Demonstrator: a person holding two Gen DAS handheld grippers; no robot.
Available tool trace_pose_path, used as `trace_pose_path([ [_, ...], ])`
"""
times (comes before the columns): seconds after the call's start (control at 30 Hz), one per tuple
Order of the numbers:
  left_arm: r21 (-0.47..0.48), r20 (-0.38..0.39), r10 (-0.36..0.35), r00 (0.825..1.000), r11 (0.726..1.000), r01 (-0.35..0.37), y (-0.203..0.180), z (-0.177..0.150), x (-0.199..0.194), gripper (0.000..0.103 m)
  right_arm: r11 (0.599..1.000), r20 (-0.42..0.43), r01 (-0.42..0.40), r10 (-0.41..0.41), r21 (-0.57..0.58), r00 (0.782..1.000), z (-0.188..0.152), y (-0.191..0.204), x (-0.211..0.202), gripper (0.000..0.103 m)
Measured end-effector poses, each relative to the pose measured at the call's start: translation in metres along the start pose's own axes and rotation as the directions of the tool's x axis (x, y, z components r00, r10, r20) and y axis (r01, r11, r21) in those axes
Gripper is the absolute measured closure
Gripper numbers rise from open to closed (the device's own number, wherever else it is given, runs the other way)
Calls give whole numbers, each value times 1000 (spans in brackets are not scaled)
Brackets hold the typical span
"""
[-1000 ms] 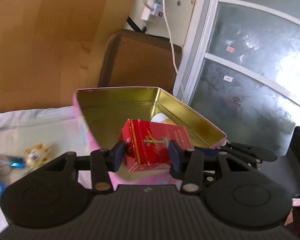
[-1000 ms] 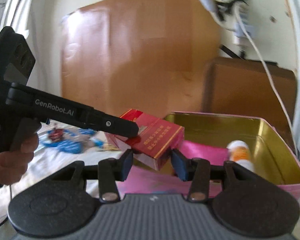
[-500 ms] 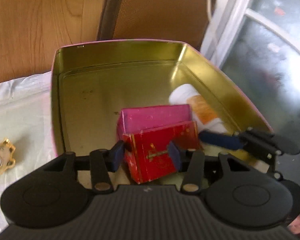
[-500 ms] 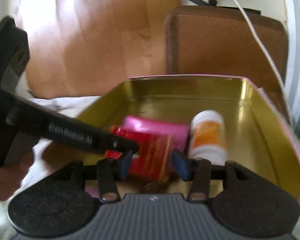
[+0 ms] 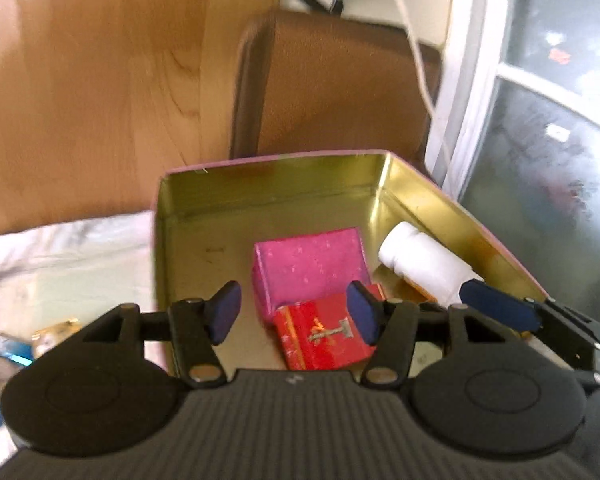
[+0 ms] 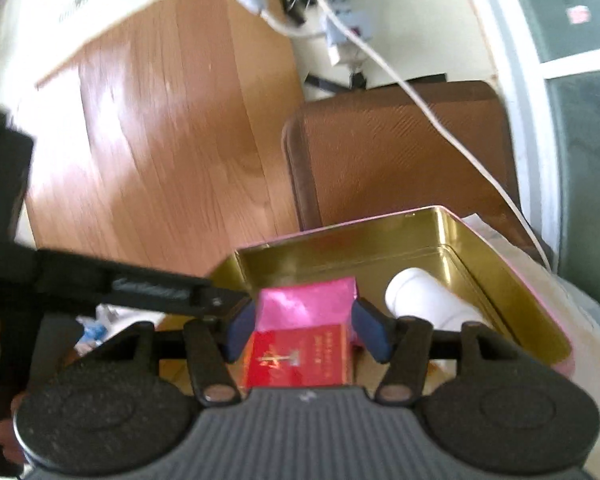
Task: Organize rigid objects
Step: 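Carry the red box with the right gripper into the tin and release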
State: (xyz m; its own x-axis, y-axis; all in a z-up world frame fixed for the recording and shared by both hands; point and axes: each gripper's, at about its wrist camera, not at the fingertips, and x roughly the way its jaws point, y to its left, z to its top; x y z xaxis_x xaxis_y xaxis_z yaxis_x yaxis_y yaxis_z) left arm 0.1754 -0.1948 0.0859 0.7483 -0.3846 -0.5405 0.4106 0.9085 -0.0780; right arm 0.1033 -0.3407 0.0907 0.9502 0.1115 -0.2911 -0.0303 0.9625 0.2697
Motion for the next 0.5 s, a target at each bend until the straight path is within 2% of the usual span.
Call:
trace_pose_path([
  [0.1,-5,65,-5,998,1000,5,8,-17,-34,35,999,36,15,-16,31,999,-9,8,-20,45],
  [0.2,15,106,21,994,1000,-22,11,-35,-56,34,998,67,25,-29,65,997,-18,16,-33,41],
  [0.37,61,120,76,990,995,-84,7,-56,-68,34,996,65,43,-48,76,997,-28,29,-55,39],
  [0.47,38,133,85,987,995,-91,15,-64,-83,34,997,72,57,-61,56,996,-28,41,-61,37],
  [0.5,27,137,87,987,995,-92,20,-65,-90,34,997,75,59,-63,54,995,-27,45,-64,34],
])
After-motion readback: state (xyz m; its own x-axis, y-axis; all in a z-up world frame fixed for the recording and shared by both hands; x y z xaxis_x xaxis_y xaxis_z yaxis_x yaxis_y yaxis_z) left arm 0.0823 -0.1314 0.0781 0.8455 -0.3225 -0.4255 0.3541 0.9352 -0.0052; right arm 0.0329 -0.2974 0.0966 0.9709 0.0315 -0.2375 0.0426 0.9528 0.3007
